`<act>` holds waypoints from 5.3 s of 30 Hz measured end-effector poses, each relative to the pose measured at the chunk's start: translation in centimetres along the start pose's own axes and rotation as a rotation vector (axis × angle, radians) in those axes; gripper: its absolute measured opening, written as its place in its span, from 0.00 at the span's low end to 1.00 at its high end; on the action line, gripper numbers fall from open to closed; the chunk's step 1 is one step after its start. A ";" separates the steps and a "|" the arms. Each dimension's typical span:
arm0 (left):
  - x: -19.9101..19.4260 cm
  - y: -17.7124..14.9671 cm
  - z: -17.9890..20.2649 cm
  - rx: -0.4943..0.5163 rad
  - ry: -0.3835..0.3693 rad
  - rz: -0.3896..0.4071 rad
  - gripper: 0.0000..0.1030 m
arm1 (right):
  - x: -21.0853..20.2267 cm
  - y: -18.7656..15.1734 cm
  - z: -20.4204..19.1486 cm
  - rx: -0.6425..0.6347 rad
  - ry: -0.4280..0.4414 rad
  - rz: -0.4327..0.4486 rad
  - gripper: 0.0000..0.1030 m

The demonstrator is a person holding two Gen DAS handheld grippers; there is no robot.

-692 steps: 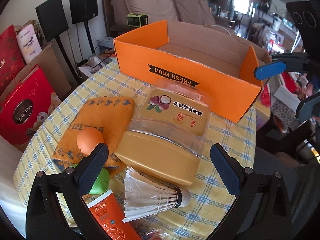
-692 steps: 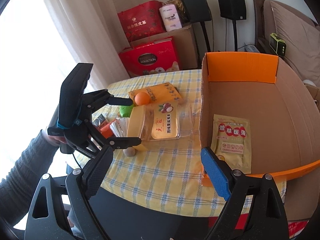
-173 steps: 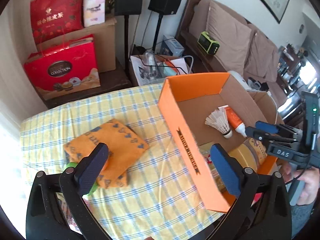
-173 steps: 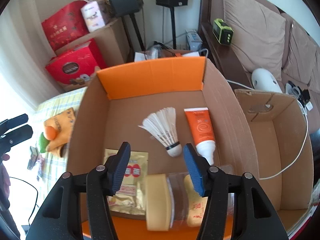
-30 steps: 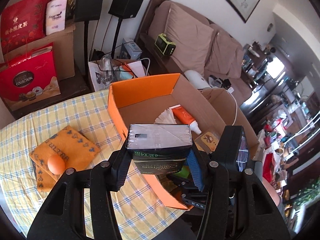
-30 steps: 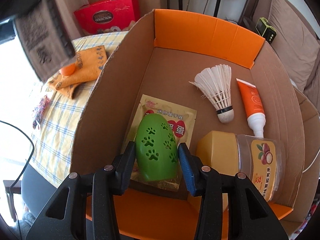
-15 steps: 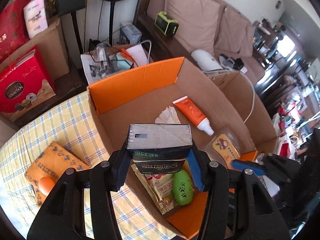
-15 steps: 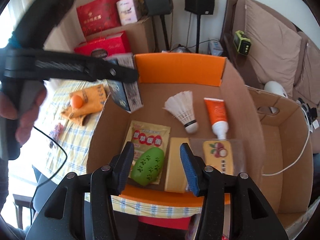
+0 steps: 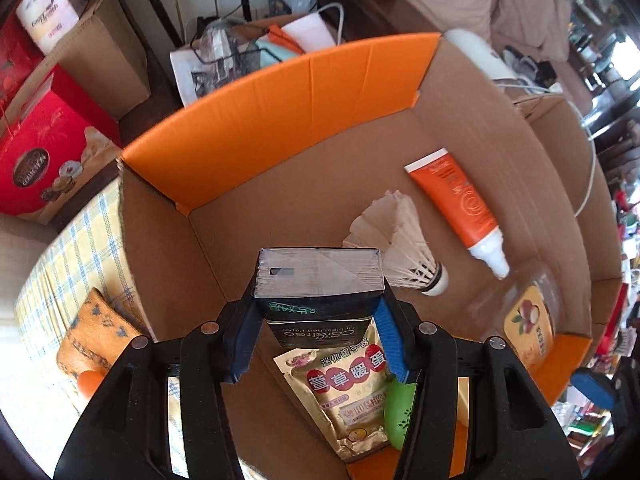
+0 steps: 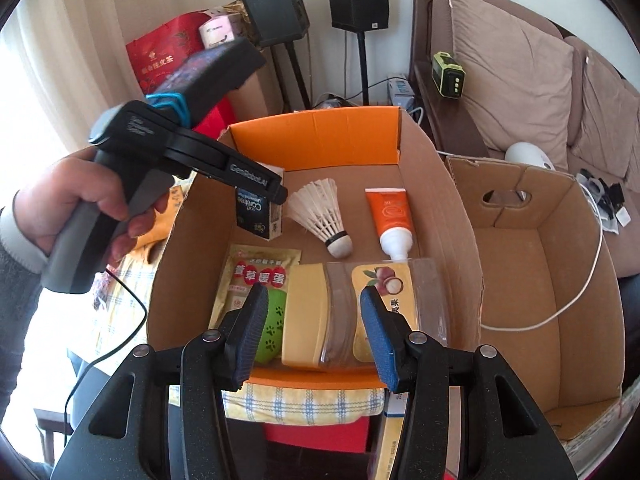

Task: Organize objects
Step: 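Lower the Carefree box into the box and open the left gripper, then withdraw both tools from the box back over the table, then close the right gripper on the orange ball while the left moves to the rubber-band bag, then close the left gripper on the rubber-band bag while the right holds the orange ball, then lower the orange ball into the box and open the right gripper while the left carries the bag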

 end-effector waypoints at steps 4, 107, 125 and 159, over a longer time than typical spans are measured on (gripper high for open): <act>1.2 0.2 -0.1 -0.055 -0.016 -0.056 0.48 | -0.3 -0.4 0.0 0.005 0.001 0.007 0.48; -6.9 -17.2 -33.4 -0.404 -0.062 0.344 1.00 | 14.0 12.3 -22.6 -0.203 0.169 -0.072 0.93; -2.1 -19.1 -30.9 -0.370 -0.011 0.315 0.81 | 21.0 12.1 -25.8 -0.242 0.164 -0.166 0.53; -10.1 -18.2 -29.4 -0.366 -0.288 0.400 0.16 | 6.6 10.6 -11.4 -0.215 0.011 -0.051 0.38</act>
Point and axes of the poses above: each gripper's, at about its wrist camera, not at the fingertips, and x roughly the way its jaws point, z to its right, y to its top, the point moved 8 cm from there along x, roughly the way its jaws point, and after that the axes turned 14 degrees about -x, right-handed, at the moved point
